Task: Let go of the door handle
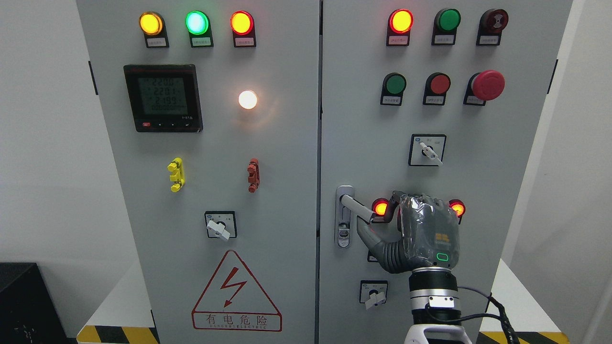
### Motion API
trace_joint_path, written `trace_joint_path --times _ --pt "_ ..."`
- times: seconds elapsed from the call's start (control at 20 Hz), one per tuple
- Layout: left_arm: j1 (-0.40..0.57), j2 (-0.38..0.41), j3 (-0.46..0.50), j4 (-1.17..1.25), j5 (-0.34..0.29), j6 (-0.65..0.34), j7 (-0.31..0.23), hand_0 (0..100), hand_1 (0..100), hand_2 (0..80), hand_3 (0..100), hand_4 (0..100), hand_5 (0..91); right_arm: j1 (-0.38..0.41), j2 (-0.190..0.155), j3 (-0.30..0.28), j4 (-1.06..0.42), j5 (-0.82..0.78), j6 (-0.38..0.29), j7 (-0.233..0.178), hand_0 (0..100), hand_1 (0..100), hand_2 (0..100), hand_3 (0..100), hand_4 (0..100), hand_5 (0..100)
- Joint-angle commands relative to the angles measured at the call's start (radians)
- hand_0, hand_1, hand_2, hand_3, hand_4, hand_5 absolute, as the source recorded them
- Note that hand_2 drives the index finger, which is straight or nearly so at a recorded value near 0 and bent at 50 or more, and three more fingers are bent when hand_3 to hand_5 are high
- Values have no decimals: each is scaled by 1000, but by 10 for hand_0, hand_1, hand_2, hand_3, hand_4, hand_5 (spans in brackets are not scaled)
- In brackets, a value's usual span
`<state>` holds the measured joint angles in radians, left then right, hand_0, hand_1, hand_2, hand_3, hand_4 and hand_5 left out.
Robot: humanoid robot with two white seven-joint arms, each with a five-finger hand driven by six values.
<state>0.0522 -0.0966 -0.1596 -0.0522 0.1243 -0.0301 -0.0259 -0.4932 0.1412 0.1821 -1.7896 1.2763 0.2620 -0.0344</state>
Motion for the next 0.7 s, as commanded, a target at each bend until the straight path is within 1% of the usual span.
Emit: trace_joint_path --times 0.0,0.25,0.65 --pt "0 0 0 0 0 2 0 0 0 46 106 7 0 -1 0 -4 -1 0 0 1 262 490 728 995 804 735" --pt "0 0 0 0 0 2 0 0 0 47 106 7 0 -2 0 -18 -1 0 0 1 264 490 730 995 804 735" --pt "0 0 0 0 0 2 0 0 0 45 106 7 0 -2 0 -19 -2 0 0 1 263 489 730 994 804 735"
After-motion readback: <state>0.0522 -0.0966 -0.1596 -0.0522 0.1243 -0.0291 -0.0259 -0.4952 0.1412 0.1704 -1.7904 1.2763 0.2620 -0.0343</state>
